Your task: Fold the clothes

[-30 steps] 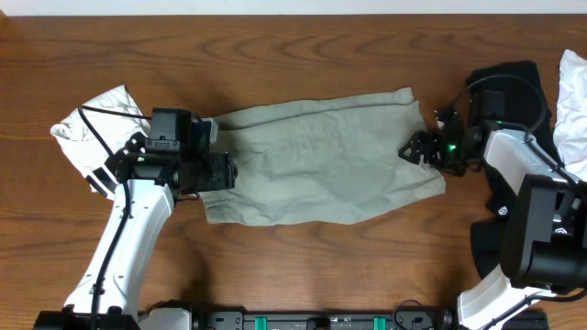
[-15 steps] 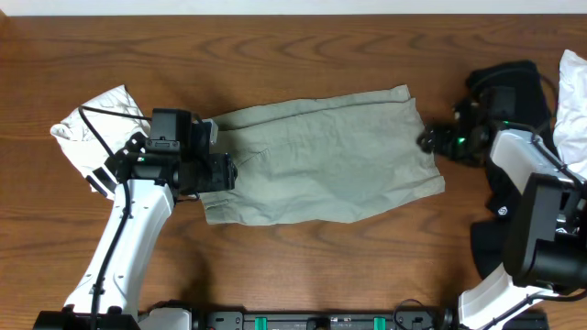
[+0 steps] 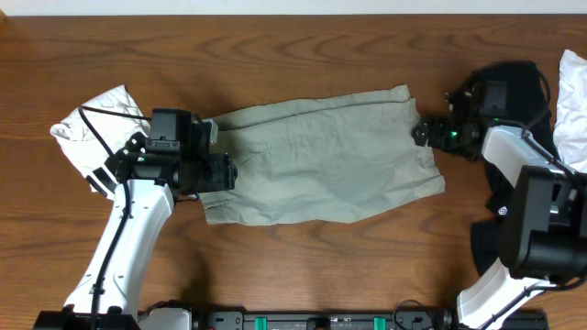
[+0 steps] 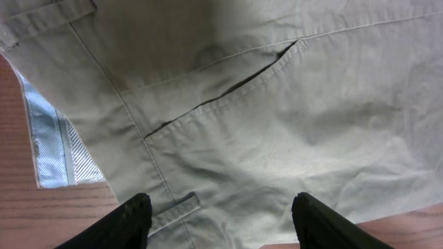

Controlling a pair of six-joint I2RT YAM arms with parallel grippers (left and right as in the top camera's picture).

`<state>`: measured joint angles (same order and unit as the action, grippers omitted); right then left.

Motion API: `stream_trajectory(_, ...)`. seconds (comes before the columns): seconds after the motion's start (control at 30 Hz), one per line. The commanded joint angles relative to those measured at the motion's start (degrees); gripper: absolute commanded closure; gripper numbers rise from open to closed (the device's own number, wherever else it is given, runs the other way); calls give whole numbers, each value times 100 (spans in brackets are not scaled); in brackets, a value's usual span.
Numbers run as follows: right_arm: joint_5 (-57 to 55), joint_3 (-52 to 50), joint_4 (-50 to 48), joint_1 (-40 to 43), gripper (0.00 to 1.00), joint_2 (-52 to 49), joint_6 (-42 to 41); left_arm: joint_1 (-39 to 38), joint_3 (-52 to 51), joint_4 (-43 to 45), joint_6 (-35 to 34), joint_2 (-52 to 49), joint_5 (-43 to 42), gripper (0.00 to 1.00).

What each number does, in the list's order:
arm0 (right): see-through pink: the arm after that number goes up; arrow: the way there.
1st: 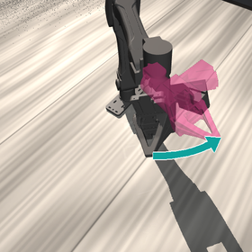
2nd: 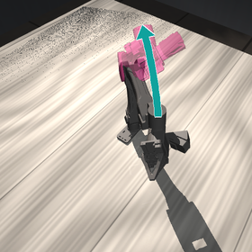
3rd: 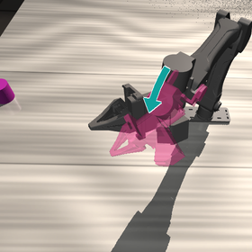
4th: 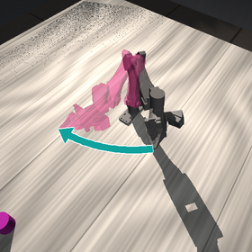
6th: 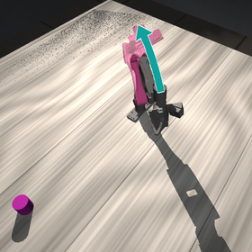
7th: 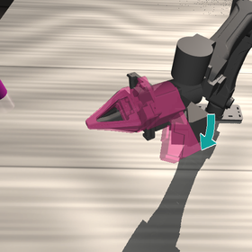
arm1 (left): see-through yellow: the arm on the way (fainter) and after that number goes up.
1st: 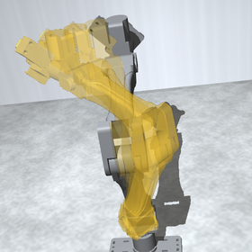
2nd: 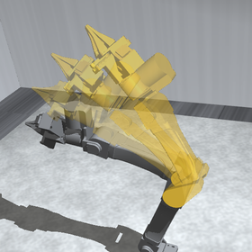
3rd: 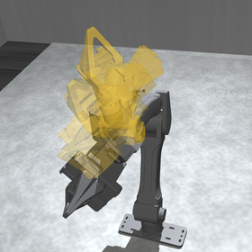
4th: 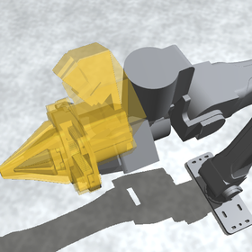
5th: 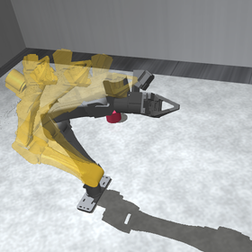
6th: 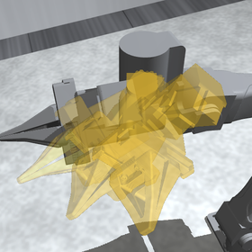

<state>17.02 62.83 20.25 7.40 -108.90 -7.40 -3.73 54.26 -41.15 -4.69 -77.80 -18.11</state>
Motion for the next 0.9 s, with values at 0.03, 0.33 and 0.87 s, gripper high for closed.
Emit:
stream_trajectory(0.03, 623, -11, 85, -295, 13, -625, -22, 39, 35, -22, -52, -11, -74, 33)
stream_trajectory(0.33, 334, -11, 409, -527, 99, -907, -142, 39, 37, -70, -52, -11, -74, 33)
stream_trajectory(0.87, -122, 708, 1847, 1123, 99, 1069, -151, 39, 37, -186, -52, 120, -975, 57)
